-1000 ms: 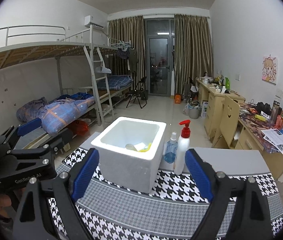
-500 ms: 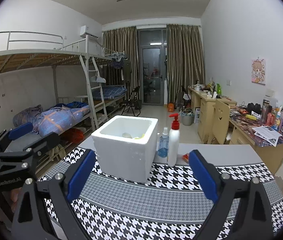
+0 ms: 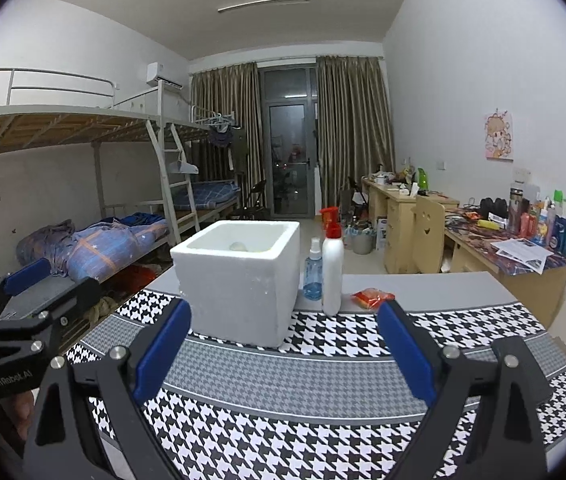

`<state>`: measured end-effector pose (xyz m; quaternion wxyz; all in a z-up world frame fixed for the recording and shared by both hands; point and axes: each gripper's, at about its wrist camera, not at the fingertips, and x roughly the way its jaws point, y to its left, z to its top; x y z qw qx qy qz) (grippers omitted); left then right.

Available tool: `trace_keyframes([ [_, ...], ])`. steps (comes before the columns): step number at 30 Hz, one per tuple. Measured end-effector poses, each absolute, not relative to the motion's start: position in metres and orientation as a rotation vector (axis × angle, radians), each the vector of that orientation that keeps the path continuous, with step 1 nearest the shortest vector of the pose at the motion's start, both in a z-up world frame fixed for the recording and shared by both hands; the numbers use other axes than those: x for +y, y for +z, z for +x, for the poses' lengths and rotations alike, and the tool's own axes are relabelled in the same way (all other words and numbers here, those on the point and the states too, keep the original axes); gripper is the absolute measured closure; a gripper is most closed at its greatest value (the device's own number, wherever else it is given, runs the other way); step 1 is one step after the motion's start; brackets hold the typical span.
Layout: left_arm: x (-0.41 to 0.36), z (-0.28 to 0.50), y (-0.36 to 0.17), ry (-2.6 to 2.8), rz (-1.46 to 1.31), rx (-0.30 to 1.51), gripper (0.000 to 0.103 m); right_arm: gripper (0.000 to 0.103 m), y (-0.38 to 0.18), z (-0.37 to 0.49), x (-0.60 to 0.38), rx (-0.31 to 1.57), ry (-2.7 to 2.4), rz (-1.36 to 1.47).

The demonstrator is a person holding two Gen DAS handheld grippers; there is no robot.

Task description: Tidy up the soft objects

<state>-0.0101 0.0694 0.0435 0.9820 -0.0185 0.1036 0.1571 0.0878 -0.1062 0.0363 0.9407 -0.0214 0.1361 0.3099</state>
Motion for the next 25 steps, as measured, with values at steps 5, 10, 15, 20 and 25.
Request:
trace_keyframes([
  [5,0.068,-0.017,0.037,0.330,-0.036,0.180,0.001,0.006,0.027,0.083,-0.112,0.257,0.605,-0.035],
  [10,0.068,-0.019,0.033,0.340,-0.031,0.178,0.001,0.006,0.023,0.079,-0.115,0.251,0.612,-0.023],
  [15,0.065,-0.019,0.030,0.326,-0.019,0.175,0.001,0.006,0.017,0.076,-0.113,0.245,0.594,-0.043],
  [20,0.064,-0.020,0.030,0.308,-0.019,0.169,0.001,0.006,0.017,0.070,-0.117,0.233,0.586,-0.039],
  [25,0.062,-0.020,0.028,0.318,-0.019,0.177,0.001,0.006,0.016,0.069,-0.119,0.241,0.588,-0.032],
])
